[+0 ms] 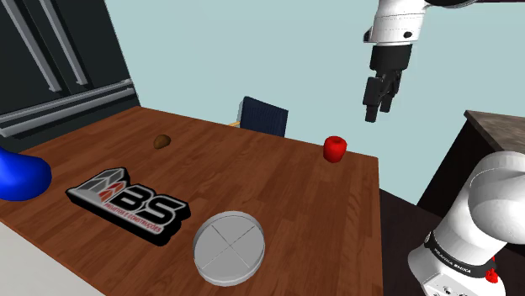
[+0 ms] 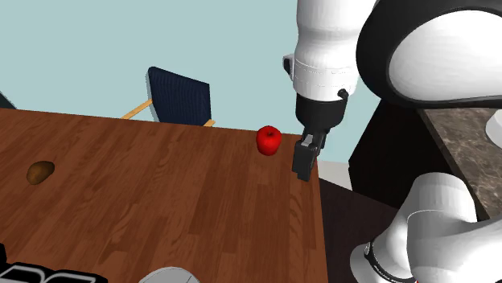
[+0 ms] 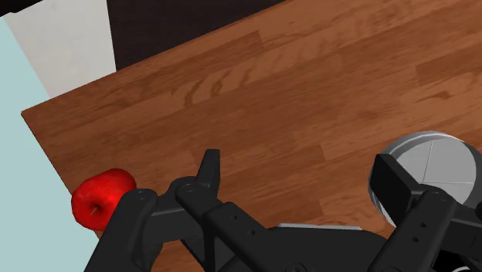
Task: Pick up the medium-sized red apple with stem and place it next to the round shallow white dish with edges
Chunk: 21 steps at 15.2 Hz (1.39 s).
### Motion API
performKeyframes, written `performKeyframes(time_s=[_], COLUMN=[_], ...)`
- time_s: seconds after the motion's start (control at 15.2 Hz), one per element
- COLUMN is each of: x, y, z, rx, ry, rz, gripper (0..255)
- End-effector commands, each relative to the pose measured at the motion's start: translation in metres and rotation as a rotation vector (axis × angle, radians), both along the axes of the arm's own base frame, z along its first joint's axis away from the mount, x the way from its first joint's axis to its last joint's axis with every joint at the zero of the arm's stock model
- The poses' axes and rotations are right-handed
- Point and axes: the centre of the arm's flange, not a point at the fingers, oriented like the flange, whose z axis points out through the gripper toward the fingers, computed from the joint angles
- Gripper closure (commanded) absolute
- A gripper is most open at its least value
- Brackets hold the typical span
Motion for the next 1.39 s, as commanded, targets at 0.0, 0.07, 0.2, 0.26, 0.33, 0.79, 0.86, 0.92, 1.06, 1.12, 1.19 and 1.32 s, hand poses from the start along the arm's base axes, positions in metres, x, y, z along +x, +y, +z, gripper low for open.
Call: performKeyframes(time_s=[0.0, 0.07, 0.2, 0.26, 0.33, 0.79, 0.86, 0.92, 1.06, 1.12, 1.19, 1.32], x=[0.000, 0.005, 0.016, 0.022, 0.027, 0.064, 0.069, 0.074, 0.084, 0.089, 0.095, 0.105], y=[0.000, -0.008, -0.023, -0.031, -0.039, -0.097, -0.106, -0.114, -0.132, -0.141, -0.150, -0.168], z=[0.000, -0.008, -0.024, -0.032, -0.039, -0.092, -0.099, -0.106, -0.120, -0.127, -0.134, -0.147], rx=[0.000, -0.003, -0.008, -0.010, -0.013, -0.031, -0.034, -0.037, -0.042, -0.044, -0.047, -0.052], ry=[0.000, -0.008, -0.024, -0.033, -0.041, -0.098, -0.106, -0.114, -0.130, -0.138, -0.147, -0.163], rz=[0.000, -0.010, -0.029, -0.039, -0.049, -0.116, -0.126, -0.136, -0.155, -0.165, -0.175, -0.194], gripper=[0, 0, 0, 0, 0, 0, 0, 0, 0, 0, 0, 0])
